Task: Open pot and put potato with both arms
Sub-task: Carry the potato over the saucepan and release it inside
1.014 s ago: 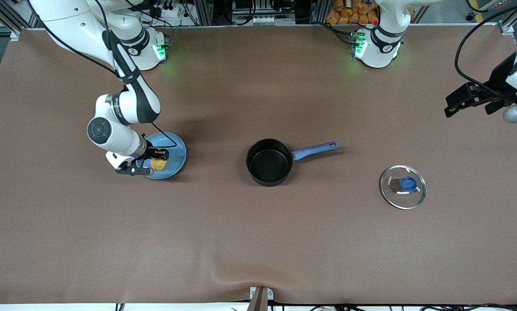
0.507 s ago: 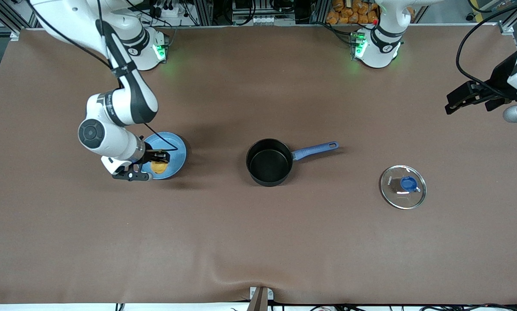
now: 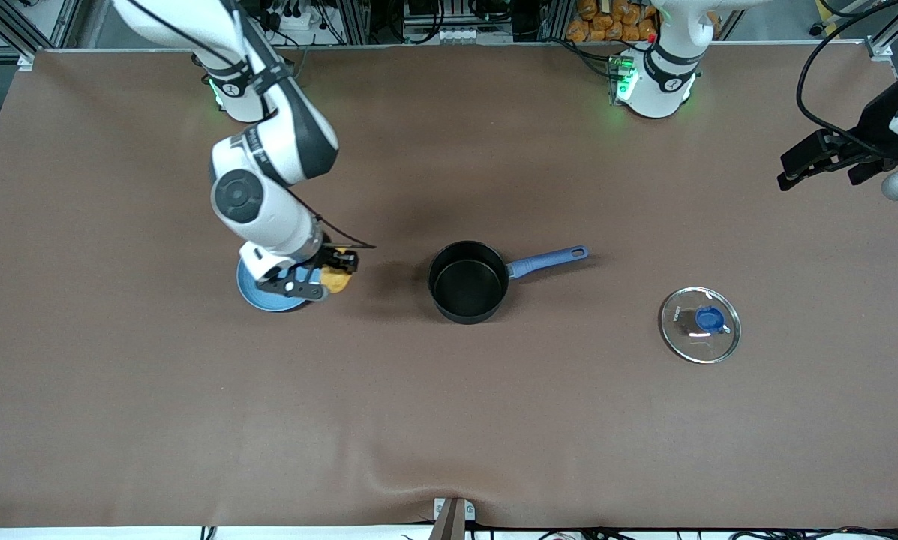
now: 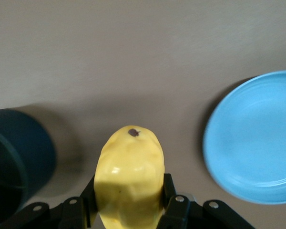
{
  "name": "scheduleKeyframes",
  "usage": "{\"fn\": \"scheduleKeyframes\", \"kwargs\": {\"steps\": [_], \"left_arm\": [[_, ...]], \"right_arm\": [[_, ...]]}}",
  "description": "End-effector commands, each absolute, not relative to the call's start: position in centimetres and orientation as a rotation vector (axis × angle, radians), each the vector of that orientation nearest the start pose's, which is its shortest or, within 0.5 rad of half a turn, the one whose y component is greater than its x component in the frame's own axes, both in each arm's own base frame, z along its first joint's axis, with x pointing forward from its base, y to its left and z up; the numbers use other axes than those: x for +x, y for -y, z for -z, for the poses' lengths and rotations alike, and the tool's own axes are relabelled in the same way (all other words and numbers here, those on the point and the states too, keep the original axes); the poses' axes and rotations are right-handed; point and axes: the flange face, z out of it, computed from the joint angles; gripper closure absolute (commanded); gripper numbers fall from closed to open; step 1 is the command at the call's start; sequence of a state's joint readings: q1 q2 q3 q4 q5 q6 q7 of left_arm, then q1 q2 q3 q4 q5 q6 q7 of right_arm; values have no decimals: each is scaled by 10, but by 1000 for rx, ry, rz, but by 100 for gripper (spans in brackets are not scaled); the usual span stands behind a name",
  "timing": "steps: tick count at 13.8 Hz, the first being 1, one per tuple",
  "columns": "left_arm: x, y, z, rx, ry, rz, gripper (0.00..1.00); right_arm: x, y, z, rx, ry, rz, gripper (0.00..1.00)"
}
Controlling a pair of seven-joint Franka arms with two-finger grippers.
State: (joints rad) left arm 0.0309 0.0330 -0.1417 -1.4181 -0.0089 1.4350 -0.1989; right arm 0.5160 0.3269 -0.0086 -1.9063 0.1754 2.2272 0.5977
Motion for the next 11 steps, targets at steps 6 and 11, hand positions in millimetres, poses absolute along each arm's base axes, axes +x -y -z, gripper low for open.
{"fn": "scheduleKeyframes", "kwargs": {"steps": [6,11], "left_arm": [[542,56,-670,-3150,142,-37,0],[542,57,-662,-3141,131,-90,0]], "right_arm": [[533,-452,-327,-3033,-215,79,96],[527,-518,-306,-3053,-115,185,97]]}}
